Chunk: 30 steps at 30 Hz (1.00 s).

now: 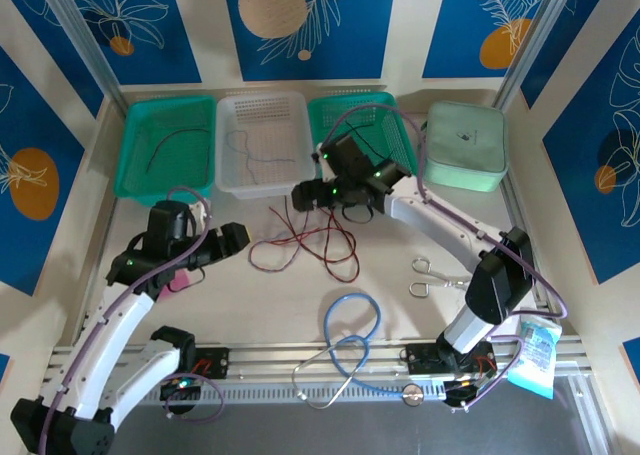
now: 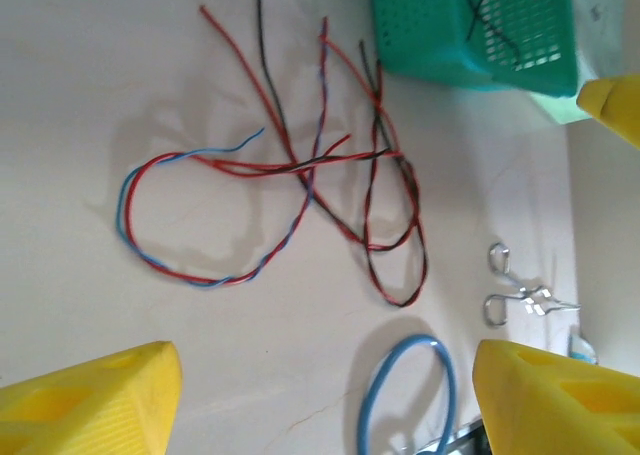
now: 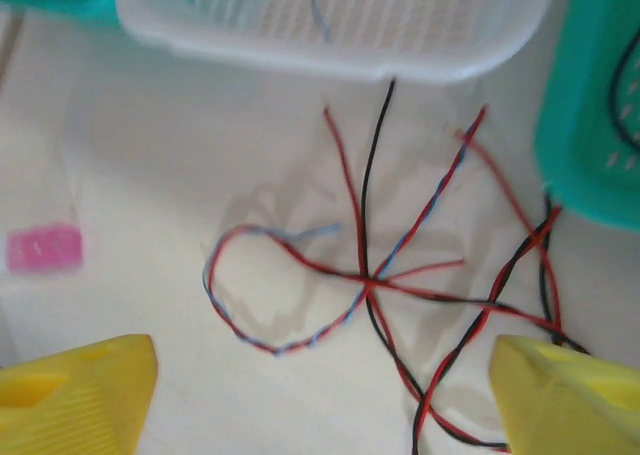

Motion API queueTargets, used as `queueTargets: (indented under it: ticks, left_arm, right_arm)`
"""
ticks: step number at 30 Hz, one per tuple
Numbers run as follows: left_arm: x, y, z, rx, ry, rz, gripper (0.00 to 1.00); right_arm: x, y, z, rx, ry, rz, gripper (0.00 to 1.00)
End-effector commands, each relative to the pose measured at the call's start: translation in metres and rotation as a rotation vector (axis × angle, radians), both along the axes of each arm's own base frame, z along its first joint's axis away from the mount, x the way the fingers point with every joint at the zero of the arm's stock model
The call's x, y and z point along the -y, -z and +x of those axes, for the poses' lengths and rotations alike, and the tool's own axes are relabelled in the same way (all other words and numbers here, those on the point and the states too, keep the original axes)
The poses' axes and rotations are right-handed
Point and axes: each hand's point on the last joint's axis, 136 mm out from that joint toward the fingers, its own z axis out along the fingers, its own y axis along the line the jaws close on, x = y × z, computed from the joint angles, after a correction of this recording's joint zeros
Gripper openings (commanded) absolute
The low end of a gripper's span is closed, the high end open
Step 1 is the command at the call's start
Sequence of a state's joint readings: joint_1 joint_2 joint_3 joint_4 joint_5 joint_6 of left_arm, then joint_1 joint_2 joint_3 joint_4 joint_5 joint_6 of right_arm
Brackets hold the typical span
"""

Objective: Untangle the cables

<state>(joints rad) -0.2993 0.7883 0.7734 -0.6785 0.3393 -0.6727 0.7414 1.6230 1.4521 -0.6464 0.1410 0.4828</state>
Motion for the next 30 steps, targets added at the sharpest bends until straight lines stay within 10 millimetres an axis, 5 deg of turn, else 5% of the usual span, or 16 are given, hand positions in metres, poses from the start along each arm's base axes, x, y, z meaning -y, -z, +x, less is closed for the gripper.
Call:
queueTargets:
  ticks: [1, 7, 10, 16, 30]
  left_arm:
    - [-0.002, 0.027, -0.005, -0.060, 0.009, 0.041, 0.75]
    - [-0.005, 0.056, -0.007, -0.143, 0.012, 0.078, 0.74]
    - [-0.012, 0.066, -0.009, -0.175, -0.038, 0.069, 0.73]
    - [-0.021, 0.080, -0.015, -0.217, -0.071, 0.029, 0.73]
    - [-0.038, 0.067, -0.022, -0.190, -0.126, -0.046, 0.74]
  right_arm:
    - [-0.016, 0.024, -0.018, -0.018, -0.047, -0.006, 0.74]
    - [-0.059, 0.064, -0.044, -0.066, -0.160, -0.002, 0.49]
    - [-0.078, 0.086, -0.050, -0.091, -0.209, -0.007, 0.45]
    - [-0.102, 0.109, -0.046, -0.148, -0.227, -0.021, 0.38]
    - [-0.148, 0.145, -0.072, -0.216, -0.388, 0.030, 0.37]
